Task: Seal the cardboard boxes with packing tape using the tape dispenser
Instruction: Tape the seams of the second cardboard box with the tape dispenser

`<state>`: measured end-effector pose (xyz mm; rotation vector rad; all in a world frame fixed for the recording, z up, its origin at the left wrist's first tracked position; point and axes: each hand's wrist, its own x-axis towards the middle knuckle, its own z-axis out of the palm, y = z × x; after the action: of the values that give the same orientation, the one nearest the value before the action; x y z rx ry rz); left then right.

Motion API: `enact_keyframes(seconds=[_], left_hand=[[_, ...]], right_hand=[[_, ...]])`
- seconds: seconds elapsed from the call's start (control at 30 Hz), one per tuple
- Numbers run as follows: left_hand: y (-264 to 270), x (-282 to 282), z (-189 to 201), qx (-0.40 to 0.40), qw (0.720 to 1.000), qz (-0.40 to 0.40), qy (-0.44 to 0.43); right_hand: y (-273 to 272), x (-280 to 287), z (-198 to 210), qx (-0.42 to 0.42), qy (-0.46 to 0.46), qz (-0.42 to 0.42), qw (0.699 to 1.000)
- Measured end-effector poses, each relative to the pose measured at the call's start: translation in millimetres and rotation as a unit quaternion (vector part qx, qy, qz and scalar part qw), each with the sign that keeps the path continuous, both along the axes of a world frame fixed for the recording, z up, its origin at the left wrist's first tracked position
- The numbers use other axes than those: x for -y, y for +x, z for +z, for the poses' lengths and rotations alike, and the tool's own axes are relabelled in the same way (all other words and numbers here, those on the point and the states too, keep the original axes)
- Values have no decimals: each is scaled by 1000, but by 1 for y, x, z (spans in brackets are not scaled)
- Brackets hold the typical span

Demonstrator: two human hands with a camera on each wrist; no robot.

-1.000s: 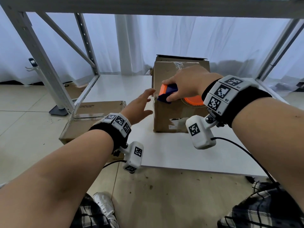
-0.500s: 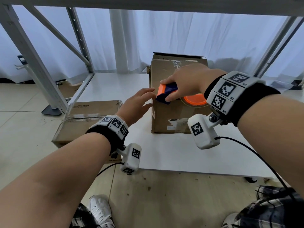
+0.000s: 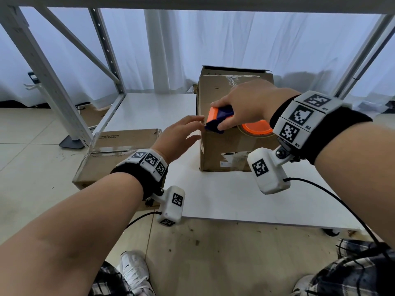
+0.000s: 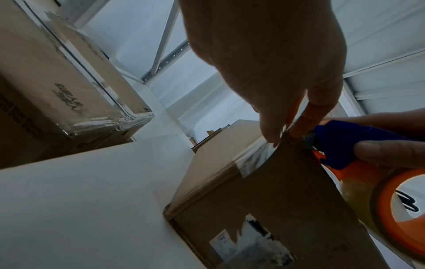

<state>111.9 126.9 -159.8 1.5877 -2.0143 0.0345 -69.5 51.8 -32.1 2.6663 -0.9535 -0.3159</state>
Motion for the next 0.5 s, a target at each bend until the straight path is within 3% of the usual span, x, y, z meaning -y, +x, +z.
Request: enact_keyframes(seconds=[0.3,0.5], left_hand=[[-12,3,-1,-75,997,35,-3],[-20,7,-5,-178,981,71,14]], right_hand=[[0,0,0,-1,4,-5,1000],[0,-1,1,2,6,-7,1000]])
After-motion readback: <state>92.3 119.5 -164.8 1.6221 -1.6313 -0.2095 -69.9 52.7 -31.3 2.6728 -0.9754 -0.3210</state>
